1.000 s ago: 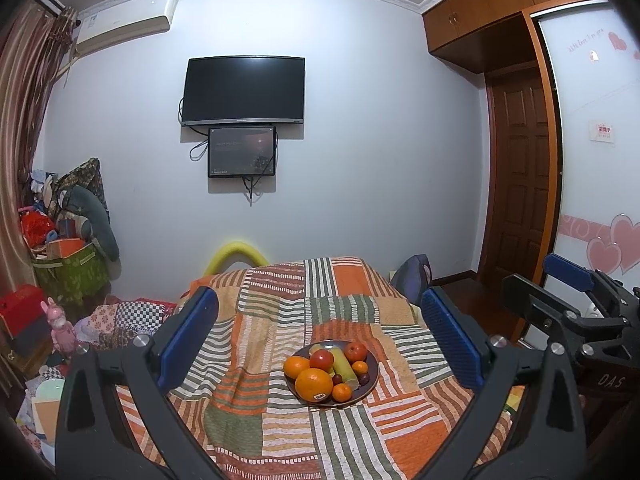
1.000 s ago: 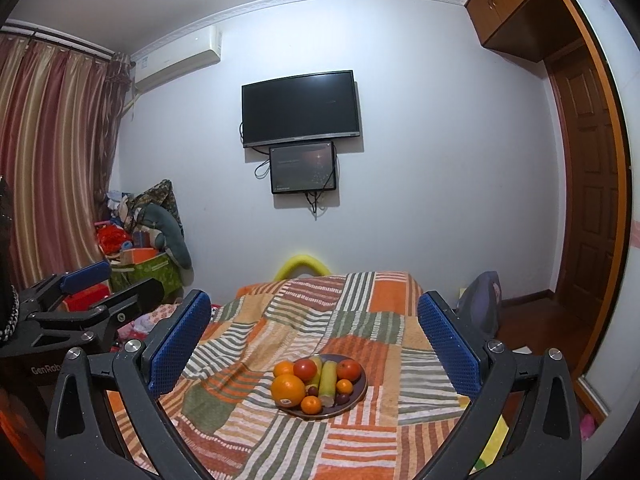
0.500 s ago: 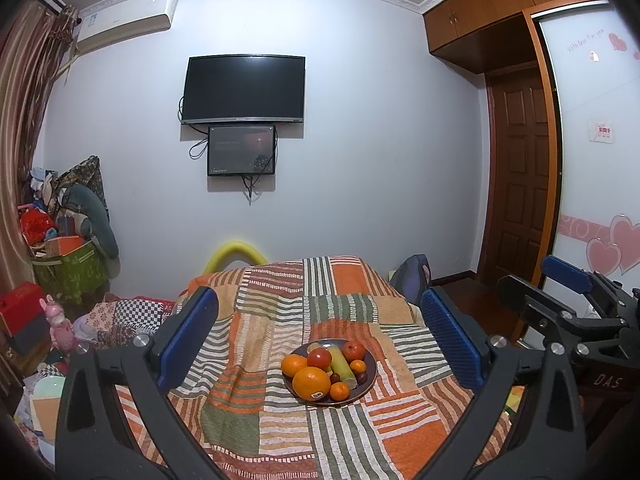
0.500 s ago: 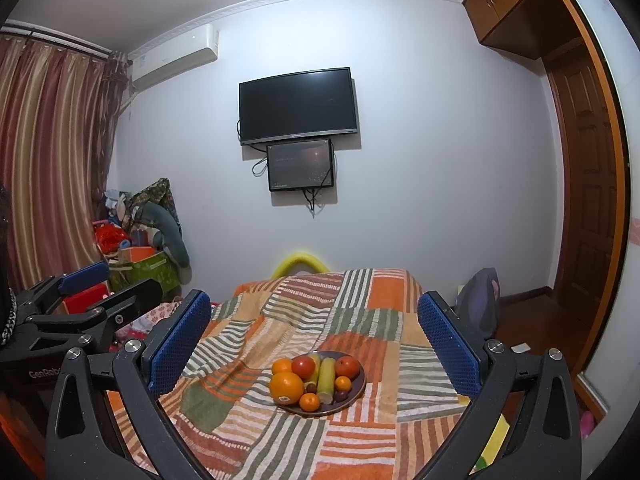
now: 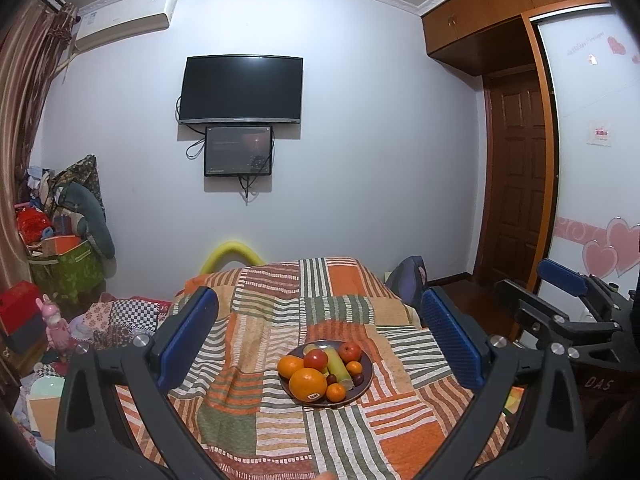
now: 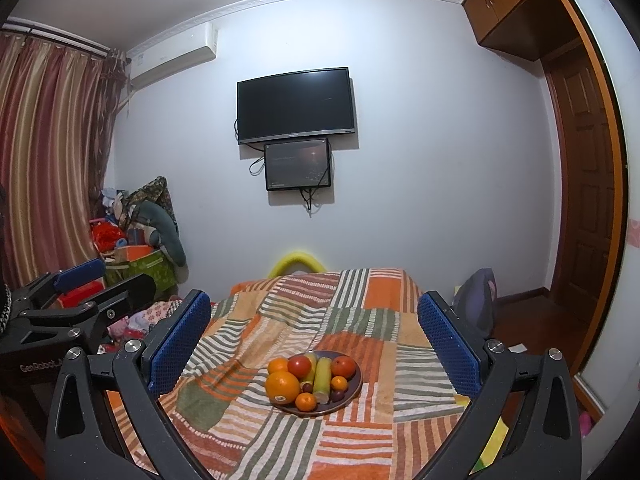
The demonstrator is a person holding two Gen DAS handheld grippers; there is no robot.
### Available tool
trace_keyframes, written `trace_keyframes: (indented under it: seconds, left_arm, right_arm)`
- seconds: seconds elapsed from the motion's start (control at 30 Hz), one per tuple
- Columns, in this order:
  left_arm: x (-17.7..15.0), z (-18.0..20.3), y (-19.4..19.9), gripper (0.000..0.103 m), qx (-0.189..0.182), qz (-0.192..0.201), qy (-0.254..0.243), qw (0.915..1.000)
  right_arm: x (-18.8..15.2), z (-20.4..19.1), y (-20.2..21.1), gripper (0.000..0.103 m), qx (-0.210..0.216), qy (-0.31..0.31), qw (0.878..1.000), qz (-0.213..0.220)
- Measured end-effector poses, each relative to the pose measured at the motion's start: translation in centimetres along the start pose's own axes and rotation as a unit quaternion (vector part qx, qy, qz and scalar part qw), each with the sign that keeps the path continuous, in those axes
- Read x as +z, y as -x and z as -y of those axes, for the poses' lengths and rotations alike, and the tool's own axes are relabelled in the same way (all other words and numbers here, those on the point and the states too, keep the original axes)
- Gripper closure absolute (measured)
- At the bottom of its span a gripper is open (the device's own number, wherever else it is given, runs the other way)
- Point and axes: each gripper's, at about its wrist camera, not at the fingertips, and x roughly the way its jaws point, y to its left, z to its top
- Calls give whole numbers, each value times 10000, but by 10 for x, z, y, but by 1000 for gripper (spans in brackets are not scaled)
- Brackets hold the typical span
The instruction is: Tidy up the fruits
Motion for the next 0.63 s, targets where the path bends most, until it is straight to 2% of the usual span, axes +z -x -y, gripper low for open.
trace_keyframes:
  seconds: [0.63]
  left_arm:
    - [0,-4,-3,0,-78,-94,55,9999]
  right_arm:
    - [-3,-1,-3,0,-41,62,10000,-64]
